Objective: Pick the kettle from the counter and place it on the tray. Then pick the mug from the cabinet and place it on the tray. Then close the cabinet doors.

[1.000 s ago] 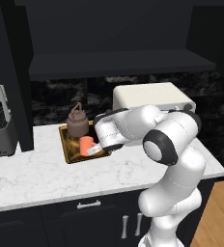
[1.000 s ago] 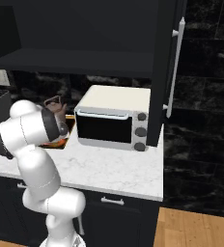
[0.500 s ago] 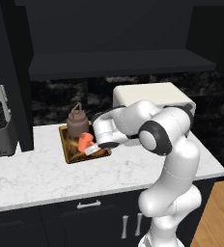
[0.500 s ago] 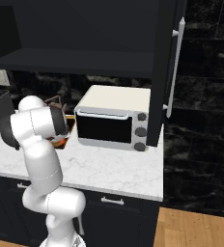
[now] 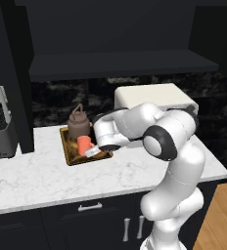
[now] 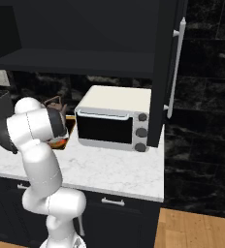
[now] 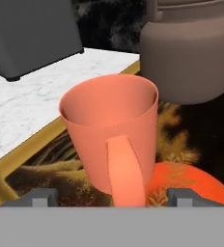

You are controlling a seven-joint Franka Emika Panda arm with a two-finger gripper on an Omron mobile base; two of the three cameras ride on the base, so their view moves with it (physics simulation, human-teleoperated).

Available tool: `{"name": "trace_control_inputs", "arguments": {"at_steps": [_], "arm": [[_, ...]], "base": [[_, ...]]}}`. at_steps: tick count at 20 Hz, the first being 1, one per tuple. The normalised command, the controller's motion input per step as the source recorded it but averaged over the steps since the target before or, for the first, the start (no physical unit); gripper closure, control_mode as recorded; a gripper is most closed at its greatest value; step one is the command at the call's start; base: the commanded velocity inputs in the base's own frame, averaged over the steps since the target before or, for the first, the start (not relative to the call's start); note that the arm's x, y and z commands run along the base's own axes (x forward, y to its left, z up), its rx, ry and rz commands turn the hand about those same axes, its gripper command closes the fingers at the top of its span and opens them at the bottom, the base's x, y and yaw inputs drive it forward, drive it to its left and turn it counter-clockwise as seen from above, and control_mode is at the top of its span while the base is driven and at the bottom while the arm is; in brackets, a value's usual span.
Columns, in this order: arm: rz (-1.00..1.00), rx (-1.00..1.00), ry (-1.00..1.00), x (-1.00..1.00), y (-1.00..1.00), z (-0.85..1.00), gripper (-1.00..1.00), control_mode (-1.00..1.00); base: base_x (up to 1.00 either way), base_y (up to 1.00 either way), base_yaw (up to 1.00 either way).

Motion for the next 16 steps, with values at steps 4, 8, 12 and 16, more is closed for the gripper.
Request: {"name": "trace_control_inputs", "arguments": {"at_steps": [4,8,12,16], "arm": [[0.00,0.00,0.00,-0.25,-0.07,0.45,-1.00,-1.00],[0.00,0.00,0.00,-0.41,-0.18,0.71,-1.00,-1.00],[0.00,0.00,0.01,-0.44,-0.19,1.00,-1.00,-1.00],[0.00,0.00,0.08,-0.43,-0.19,1.00,-1.00,-1.00]], "base": [[0.00,0.00,0.00],[0.00,0.00,0.00],[0.00,0.00,0.00],[0.00,0.00,0.00]]}}
